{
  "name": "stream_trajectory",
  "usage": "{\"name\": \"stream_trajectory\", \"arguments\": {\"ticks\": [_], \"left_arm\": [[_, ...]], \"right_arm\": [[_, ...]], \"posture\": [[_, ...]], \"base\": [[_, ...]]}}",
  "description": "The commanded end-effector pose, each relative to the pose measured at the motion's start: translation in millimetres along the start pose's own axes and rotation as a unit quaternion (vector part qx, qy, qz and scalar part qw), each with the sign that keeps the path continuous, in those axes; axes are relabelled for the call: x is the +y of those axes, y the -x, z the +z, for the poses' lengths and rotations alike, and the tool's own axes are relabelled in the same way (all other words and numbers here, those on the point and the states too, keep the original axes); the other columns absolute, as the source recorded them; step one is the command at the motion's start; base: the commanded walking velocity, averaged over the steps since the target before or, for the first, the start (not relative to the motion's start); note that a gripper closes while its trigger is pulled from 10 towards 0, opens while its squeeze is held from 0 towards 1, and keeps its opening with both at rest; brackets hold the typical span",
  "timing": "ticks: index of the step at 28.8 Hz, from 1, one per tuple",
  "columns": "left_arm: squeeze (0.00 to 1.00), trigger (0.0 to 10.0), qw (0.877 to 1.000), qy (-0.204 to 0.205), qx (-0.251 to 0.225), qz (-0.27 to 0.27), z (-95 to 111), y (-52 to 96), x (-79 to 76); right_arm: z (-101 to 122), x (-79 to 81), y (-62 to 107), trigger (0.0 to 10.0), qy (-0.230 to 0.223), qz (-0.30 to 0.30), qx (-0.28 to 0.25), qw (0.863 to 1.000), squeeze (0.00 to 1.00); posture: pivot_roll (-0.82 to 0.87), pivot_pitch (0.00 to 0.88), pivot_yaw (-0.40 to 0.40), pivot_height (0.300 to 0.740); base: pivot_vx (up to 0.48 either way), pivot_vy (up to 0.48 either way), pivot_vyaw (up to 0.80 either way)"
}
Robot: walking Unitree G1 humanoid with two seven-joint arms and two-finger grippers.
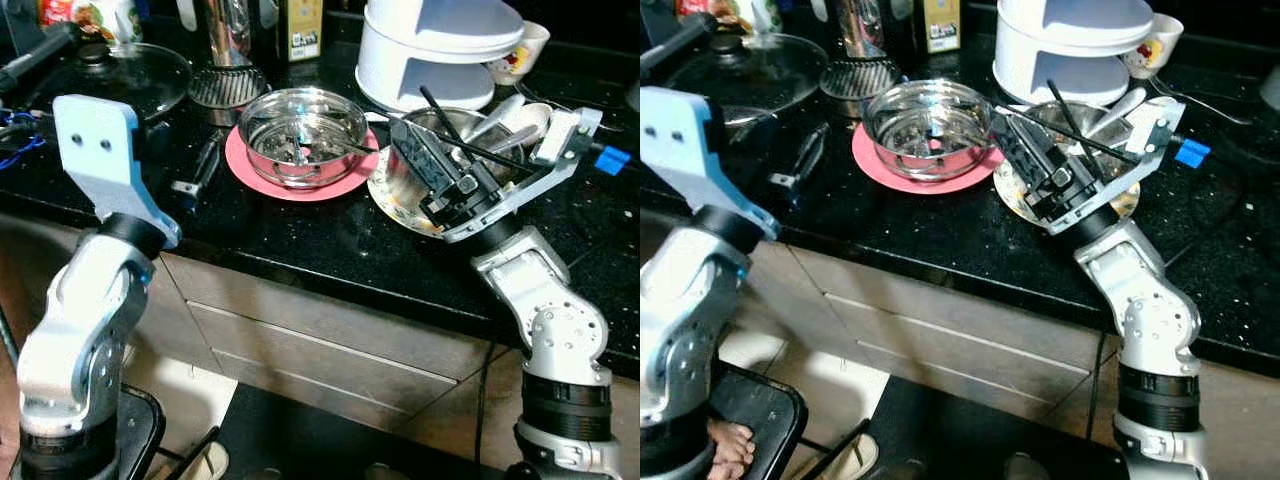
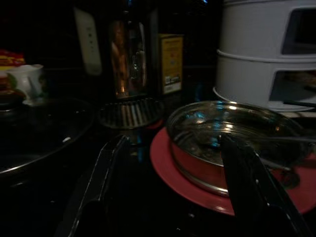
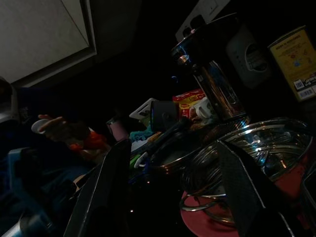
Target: Kitchen organization
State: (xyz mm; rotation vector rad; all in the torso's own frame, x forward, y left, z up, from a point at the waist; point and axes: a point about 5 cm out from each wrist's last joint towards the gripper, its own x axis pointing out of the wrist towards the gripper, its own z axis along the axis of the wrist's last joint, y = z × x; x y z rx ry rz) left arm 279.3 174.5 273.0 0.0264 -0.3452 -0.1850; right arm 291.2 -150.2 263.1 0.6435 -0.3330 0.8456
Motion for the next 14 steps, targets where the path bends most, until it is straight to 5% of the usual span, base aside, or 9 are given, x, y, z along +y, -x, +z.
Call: {"name": "stream_trajectory", "arguments": {"ticks": [1,6,14], "left_arm": [[0.00,10.0,1.000,-0.019,0.008,-0.010,-4,-12.4,4.7],[0.00,10.0,0.998,-0.027,0.005,-0.052,-4,-29.0,-2.7],[0.00,10.0,0.997,-0.005,-0.013,-0.076,1,-30.3,-18.3]], "right_arm": [[-4,8.4,-1.9,10.0,0.015,0.018,0.017,1.000,0.00],[-10,20.4,-5.8,10.0,0.061,0.045,0.051,0.996,0.00],[-18,38.2,-20.4,10.0,0.132,0.062,0.082,0.986,0.00]], "posture": [[0.02,0.121,-0.055,0.740],[0.01,0.125,-0.047,0.740],[0.01,0.130,-0.045,0.740]], "base": [[0.000,0.000,0.00],[0.000,0.000,0.00],[0.000,0.000,0.00]]}}
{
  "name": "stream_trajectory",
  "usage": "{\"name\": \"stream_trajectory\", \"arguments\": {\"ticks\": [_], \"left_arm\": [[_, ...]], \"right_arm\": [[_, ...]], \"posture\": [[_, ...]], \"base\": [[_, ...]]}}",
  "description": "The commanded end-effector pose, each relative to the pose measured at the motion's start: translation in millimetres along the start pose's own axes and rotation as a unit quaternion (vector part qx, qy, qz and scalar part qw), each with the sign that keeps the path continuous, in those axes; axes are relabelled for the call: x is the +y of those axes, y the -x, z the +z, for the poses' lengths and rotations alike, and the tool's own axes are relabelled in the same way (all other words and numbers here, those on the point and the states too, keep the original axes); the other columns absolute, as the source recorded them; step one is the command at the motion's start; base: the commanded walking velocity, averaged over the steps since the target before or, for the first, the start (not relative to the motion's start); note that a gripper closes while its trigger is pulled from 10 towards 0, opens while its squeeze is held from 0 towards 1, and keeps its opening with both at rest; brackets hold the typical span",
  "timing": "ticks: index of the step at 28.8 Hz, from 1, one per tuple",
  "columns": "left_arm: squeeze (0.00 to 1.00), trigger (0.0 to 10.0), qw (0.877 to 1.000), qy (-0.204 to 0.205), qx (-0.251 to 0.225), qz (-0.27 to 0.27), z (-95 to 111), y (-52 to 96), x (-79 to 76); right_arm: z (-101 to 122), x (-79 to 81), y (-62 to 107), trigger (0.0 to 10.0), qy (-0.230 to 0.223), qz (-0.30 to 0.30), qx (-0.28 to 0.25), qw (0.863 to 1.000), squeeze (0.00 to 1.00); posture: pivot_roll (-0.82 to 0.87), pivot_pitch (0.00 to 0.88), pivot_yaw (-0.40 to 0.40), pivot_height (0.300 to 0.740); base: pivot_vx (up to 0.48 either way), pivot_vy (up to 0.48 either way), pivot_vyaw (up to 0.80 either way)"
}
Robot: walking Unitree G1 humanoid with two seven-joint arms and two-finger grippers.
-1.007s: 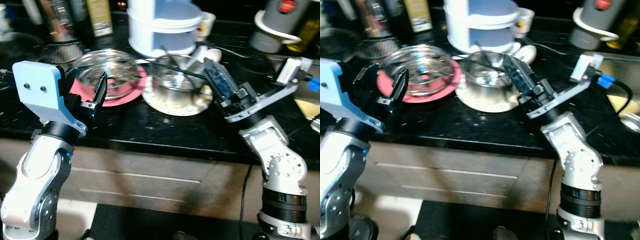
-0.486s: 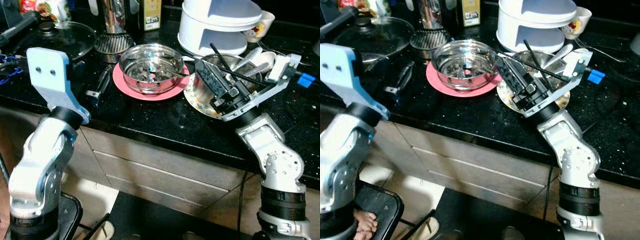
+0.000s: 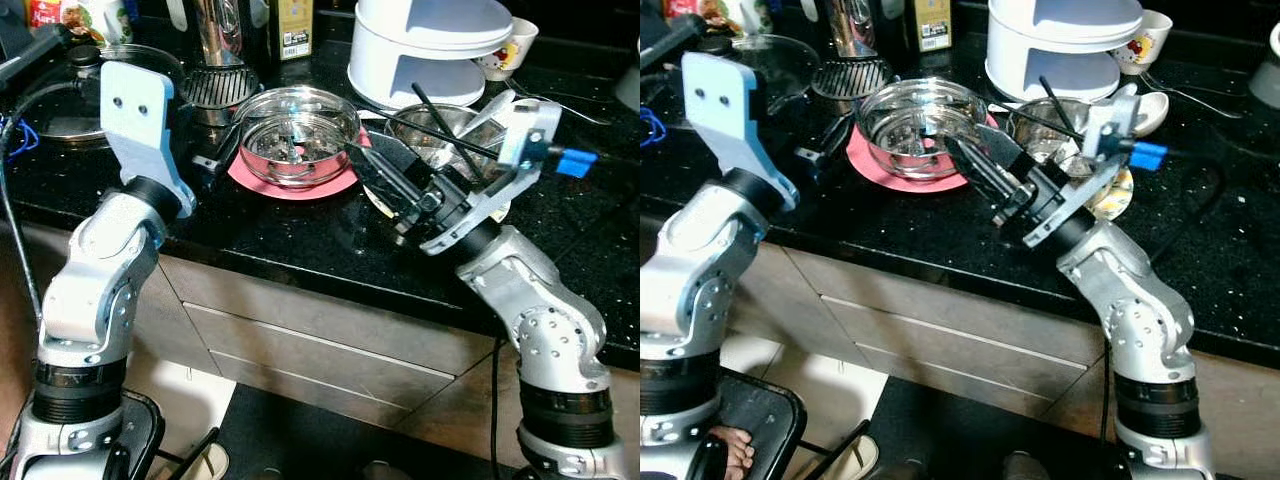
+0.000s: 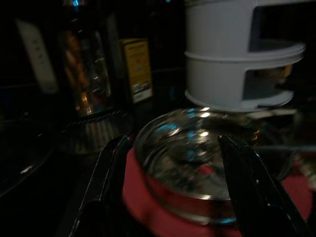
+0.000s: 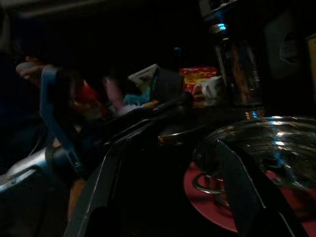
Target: Kitchen organization
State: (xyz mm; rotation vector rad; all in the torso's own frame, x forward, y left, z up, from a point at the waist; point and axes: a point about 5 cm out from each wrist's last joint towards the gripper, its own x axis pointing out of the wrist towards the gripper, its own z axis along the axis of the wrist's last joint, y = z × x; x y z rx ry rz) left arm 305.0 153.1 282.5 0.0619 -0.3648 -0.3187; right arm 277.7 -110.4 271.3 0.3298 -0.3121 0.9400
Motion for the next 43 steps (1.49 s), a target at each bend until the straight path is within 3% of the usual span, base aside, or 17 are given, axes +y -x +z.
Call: {"name": "stream_trajectory", "arguments": {"ticks": [1,3,5,7,9,12,16,24,32,36,43], "left_arm": [[0.00,10.0,1.000,0.010,-0.007,-0.011,1,3.8,-10.2],[0.00,10.0,1.000,0.010,-0.007,-0.011,1,3.8,-10.2],[0.00,10.0,1.000,0.019,-0.003,-0.012,-2,14.5,-21.9],[0.00,10.0,1.000,0.019,-0.003,-0.012,-2,14.5,-21.9],[0.00,10.0,1.000,0.018,0.004,-0.004,-4,25.1,-25.6],[0.00,10.0,1.000,0.019,0.008,0.002,-5,29.8,-26.5],[0.00,10.0,0.999,0.018,0.034,0.017,-17,50.4,-35.6],[0.00,10.0,0.997,0.012,0.071,0.029,-29,77.1,-52.0],[0.00,10.0,0.996,0.012,0.080,0.023,-30,86.7,-61.8],[0.00,10.0,0.997,0.009,0.077,0.019,-29,87.0,-66.7],[0.00,10.0,0.997,0.010,0.075,0.013,-29,86.7,-71.0]], "right_arm": [[0,8.0,-8.3,10.0,0.036,0.003,0.006,0.999,0.00],[0,8.0,-8.3,10.0,0.036,0.003,0.006,0.999,0.00],[-8,6.1,-18.3,10.0,0.078,-0.027,0.020,0.996,0.00],[-8,6.1,-18.3,10.0,0.078,-0.027,0.020,0.996,0.00],[-14,2.5,-25.6,10.0,0.101,-0.055,0.026,0.993,0.00],[-16,2.2,-29.5,10.0,0.108,-0.062,0.027,0.992,0.00],[-31,3.2,-47.1,10.0,0.121,-0.076,0.033,0.989,0.00],[-42,-2.4,-61.2,10.0,0.134,-0.103,0.037,0.985,0.00],[-41,-9.0,-66.3,10.0,0.153,-0.129,0.024,0.980,0.00],[-35,-26.6,-60.9,10.0,0.183,-0.176,0.016,0.967,0.00],[-40,-40.7,-53.8,10.0,0.222,-0.215,0.044,0.950,0.00]], "posture": [[0.02,0.134,-0.046,0.740],[0.02,0.134,-0.046,0.740],[0.02,0.137,-0.052,0.740],[0.02,0.137,-0.052,0.740],[0.04,0.138,-0.052,0.740],[0.04,0.141,-0.054,0.740],[0.06,0.137,-0.056,0.740],[0.08,0.133,-0.066,0.740],[0.09,0.123,-0.072,0.740],[0.08,0.119,-0.070,0.740],[0.08,0.127,-0.068,0.740]], "base": [[0.000,0.000,0.00],[0.000,0.000,0.00],[0.000,0.000,0.00],[0.000,0.000,0.00],[0.000,0.000,0.00],[0.000,0.000,0.00],[0.000,0.000,0.00],[0.000,0.000,0.00],[0.000,0.000,0.00],[0.000,0.000,0.00],[0.000,0.000,0.00]]}}
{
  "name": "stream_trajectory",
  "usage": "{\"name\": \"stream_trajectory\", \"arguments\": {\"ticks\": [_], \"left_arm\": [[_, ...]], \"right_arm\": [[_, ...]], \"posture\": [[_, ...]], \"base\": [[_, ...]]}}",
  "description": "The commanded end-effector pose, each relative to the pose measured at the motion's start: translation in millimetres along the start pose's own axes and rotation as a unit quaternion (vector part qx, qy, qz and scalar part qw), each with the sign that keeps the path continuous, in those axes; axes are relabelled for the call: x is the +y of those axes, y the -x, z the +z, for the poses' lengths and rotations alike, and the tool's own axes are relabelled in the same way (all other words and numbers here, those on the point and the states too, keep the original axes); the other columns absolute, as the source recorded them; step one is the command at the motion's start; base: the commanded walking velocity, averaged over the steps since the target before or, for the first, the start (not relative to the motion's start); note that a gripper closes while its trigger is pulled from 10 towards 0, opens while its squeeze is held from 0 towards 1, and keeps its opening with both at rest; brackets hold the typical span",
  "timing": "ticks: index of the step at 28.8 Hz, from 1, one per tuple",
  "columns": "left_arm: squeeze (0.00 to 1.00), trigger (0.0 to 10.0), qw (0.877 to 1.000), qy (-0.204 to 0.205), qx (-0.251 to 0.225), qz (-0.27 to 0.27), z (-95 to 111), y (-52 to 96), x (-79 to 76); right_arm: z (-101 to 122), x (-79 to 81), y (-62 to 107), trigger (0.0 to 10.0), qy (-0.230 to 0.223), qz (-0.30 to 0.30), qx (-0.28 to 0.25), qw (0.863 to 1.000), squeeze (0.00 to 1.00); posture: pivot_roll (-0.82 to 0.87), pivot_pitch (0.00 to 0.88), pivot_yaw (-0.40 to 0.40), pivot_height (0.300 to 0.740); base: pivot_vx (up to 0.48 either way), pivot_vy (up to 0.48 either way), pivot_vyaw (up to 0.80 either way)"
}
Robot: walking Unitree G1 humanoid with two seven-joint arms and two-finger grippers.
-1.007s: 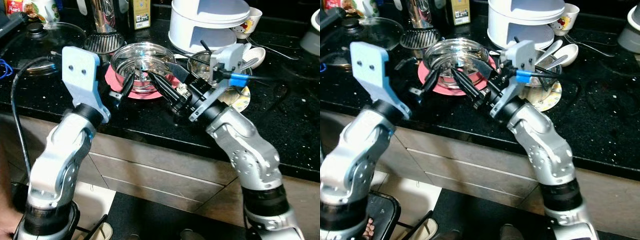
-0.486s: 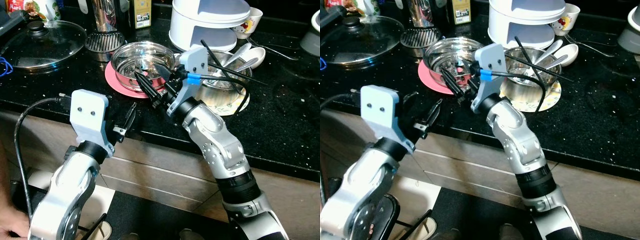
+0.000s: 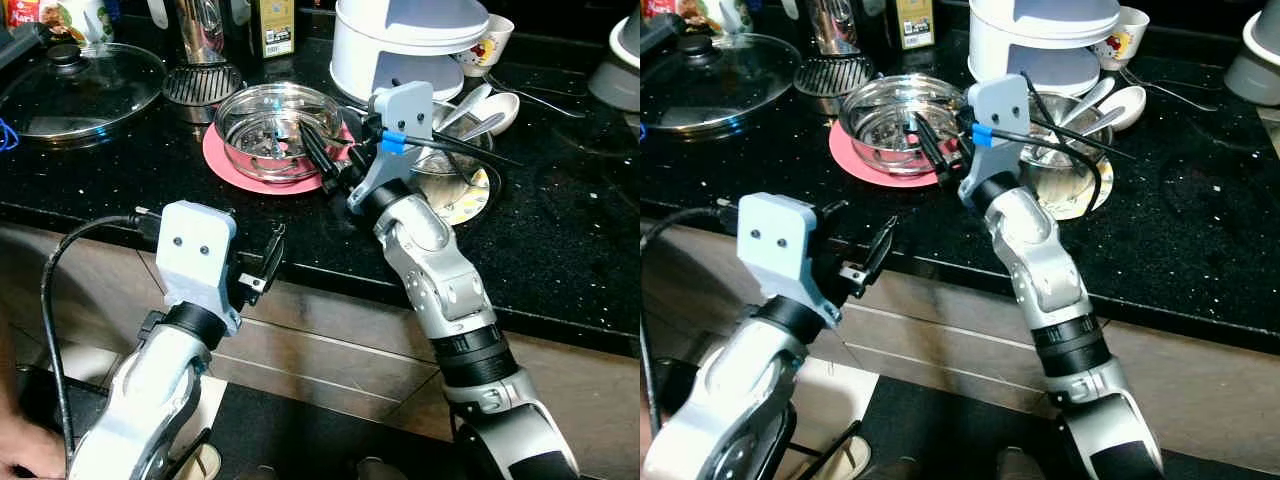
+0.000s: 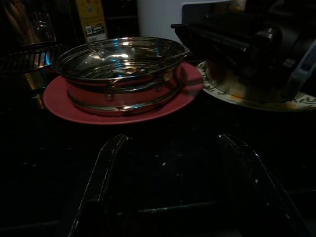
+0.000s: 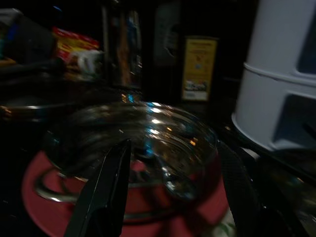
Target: Kitchen organization
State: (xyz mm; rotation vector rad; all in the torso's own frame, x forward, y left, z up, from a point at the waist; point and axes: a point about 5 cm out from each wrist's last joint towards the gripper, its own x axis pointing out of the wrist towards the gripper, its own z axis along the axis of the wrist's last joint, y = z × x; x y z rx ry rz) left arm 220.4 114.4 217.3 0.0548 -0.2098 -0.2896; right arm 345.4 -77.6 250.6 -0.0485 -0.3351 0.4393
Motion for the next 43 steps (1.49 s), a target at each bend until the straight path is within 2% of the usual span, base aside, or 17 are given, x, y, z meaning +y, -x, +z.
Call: {"name": "stream_trajectory", "arguments": {"ticks": [1,8,13,17,24,34,39,43], "left_arm": [[0.00,10.0,1.000,-0.003,-0.002,-0.001,1,2.3,-2.3],[0.00,10.0,1.000,-0.002,0.001,0.000,0,4.0,-2.8],[0.00,10.0,1.000,-0.004,0.003,0.002,0,4.4,-2.2],[0.00,10.0,1.000,-0.004,0.003,0.003,0,3.7,-2.4],[0.00,10.0,1.000,-0.002,0.000,0.005,0,2.8,-3.2],[0.00,10.0,1.000,-0.001,-0.005,0.009,3,2.8,-4.3],[0.00,10.0,1.000,0.001,-0.006,0.010,4,3.4,-5.6],[0.00,10.0,1.000,0.001,-0.006,0.010,4,3.3,-5.9]], "right_arm": [[-1,-0.2,-0.6,10.0,0.009,-0.004,0.001,1.000,0.00],[-3,-0.1,-1.0,10.0,0.007,-0.004,0.005,1.000,0.00],[-5,2.3,-1.0,10.0,-0.015,0.009,0.006,1.000,0.00],[-6,12.0,-1.0,10.0,-0.049,0.041,0.008,0.998,0.00],[-8,23.8,-7.6,10.0,-0.072,0.051,0.010,0.996,0.00],[-6,24.1,-16.4,10.0,-0.072,0.042,0.004,0.996,0.00],[-14,27.5,-17.0,10.0,-0.041,0.037,0.024,0.998,0.00],[-15,29.3,-17.1,10.0,-0.041,0.039,0.028,0.998,0.00]], "posture": [[0.08,0.127,-0.068,0.740],[0.08,0.134,-0.067,0.740],[0.08,0.136,-0.066,0.740],[0.08,0.138,-0.067,0.740],[0.09,0.141,-0.077,0.740],[0.09,0.148,-0.085,0.740],[0.09,0.152,-0.087,0.740],[0.09,0.156,-0.089,0.740]], "base": [[0.000,0.000,0.00],[0.000,0.000,0.00],[0.000,0.000,0.00],[0.000,0.000,0.00],[0.000,0.000,0.00],[0.000,0.000,0.00],[0.000,0.000,0.00],[0.000,0.000,0.00]]}}
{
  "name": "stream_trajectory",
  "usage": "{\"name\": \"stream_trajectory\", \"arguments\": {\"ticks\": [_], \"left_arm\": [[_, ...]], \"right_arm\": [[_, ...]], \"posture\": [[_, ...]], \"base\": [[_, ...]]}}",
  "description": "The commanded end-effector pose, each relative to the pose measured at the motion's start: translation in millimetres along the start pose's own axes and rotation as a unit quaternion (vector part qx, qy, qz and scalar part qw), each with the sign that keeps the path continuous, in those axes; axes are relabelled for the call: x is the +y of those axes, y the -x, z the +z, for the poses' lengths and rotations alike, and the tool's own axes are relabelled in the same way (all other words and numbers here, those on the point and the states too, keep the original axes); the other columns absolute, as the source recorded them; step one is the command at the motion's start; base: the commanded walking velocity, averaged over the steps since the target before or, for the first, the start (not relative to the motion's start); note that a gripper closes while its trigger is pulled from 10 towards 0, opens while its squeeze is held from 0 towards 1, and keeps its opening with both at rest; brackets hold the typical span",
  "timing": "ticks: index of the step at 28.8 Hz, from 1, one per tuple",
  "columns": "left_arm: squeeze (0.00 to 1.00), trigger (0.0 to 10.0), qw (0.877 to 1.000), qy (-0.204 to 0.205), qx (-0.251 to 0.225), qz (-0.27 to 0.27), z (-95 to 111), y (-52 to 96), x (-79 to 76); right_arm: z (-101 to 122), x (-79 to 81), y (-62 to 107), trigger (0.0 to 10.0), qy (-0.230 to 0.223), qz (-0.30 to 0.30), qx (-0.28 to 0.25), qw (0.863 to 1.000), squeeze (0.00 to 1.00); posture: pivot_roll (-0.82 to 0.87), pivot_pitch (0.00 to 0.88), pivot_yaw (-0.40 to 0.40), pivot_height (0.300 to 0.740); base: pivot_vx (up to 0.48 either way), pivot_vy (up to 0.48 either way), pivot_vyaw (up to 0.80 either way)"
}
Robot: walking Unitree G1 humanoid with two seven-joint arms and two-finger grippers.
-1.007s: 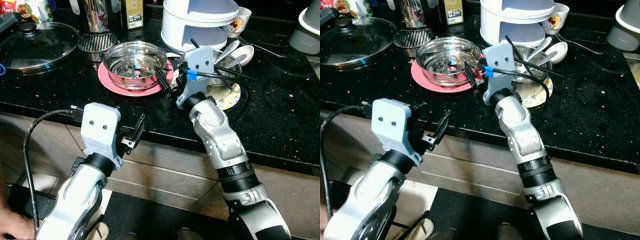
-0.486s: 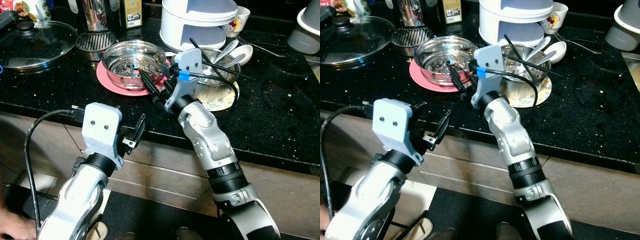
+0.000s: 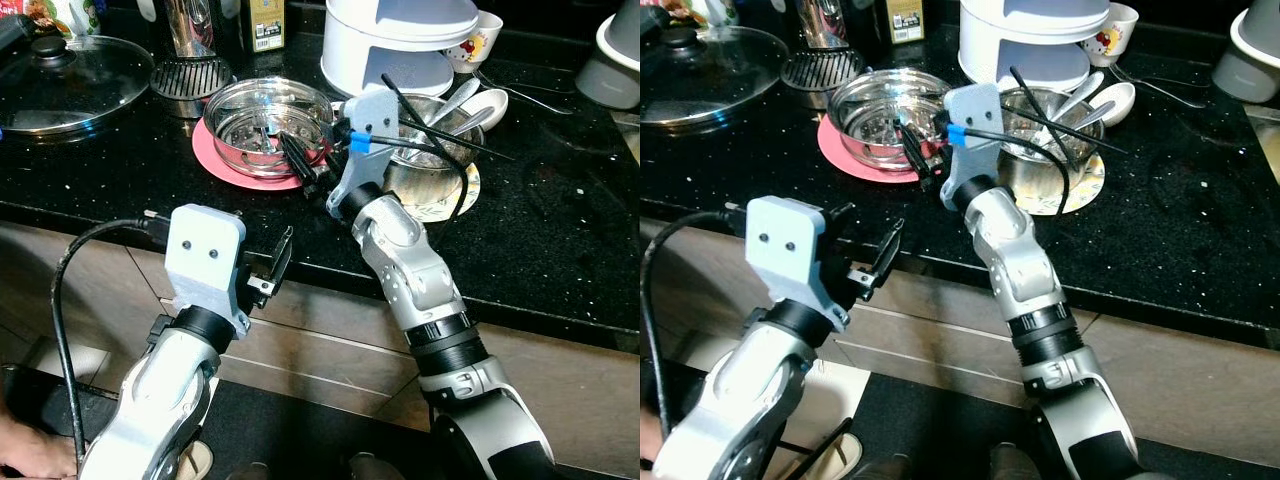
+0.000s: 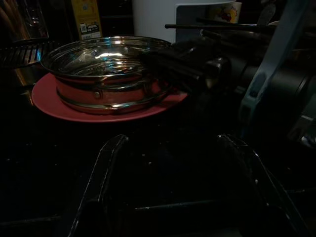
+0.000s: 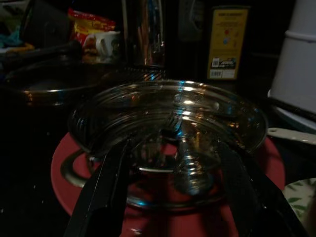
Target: Kitchen organization
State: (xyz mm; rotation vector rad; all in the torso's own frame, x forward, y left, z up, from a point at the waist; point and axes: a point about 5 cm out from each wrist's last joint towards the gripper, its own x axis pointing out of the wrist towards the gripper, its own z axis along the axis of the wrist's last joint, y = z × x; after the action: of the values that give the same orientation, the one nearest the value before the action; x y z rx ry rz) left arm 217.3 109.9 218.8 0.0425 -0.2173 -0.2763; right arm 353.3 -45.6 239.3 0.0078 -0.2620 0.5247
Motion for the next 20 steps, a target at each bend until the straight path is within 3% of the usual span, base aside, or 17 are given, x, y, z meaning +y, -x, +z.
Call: {"name": "stream_trajectory", "arguments": {"ticks": [1,5,6,7,8,9,20], "left_arm": [[0.00,10.0,1.000,-0.003,-0.002,0.002,2.2,2.0,-0.8],[0.00,10.0,1.000,-0.002,-0.003,0.003,2.9,1.7,-1.5],[0.00,10.0,1.000,-0.002,-0.003,0.003,3.1,1.4,-1.8],[0.00,10.0,1.000,-0.002,-0.003,0.003,3.3,1.1,-2.0],[0.00,10.0,1.000,-0.002,-0.004,0.003,3.6,0.9,-2.2],[0.00,10.0,1.000,-0.002,-0.004,0.004,3.8,0.9,-2.3],[0.00,10.0,1.000,-0.001,-0.008,0.004,5.1,0.3,-2.6]], "right_arm": [[-1.5,2.1,-0.5,10.0,0.001,0.002,0.001,1.000,0.00],[-3.5,2.5,-0.7,10.0,-0.016,-0.004,0.002,1.000,0.00],[-3.9,2.0,-0.9,8.3,-0.025,-0.007,0.001,1.000,0.00],[-4.1,1.7,-1.1,1.3,-0.030,-0.008,0.000,1.000,0.00],[-4.3,1.0,-1.3,1.3,-0.035,-0.011,-0.001,0.999,0.00],[-4.1,0.4,-1.5,0.0,-0.038,-0.014,-0.003,0.999,0.00],[-0.2,-1.0,-3.1,0.0,-0.038,-0.018,-0.010,0.999,0.00]], "posture": [[0.09,0.156,-0.089,0.740],[0.09,0.159,-0.091,0.740],[0.09,0.159,-0.092,0.740],[0.09,0.159,-0.093,0.740],[0.09,0.159,-0.092,0.740],[0.09,0.158,-0.092,0.740],[0.09,0.158,-0.092,0.740]], "base": [[0.000,0.000,0.00],[0.000,0.000,0.00],[0.000,0.000,0.00],[0.000,0.000,0.00],[0.000,0.000,0.00],[0.000,0.000,0.00],[0.000,0.000,0.00]]}}
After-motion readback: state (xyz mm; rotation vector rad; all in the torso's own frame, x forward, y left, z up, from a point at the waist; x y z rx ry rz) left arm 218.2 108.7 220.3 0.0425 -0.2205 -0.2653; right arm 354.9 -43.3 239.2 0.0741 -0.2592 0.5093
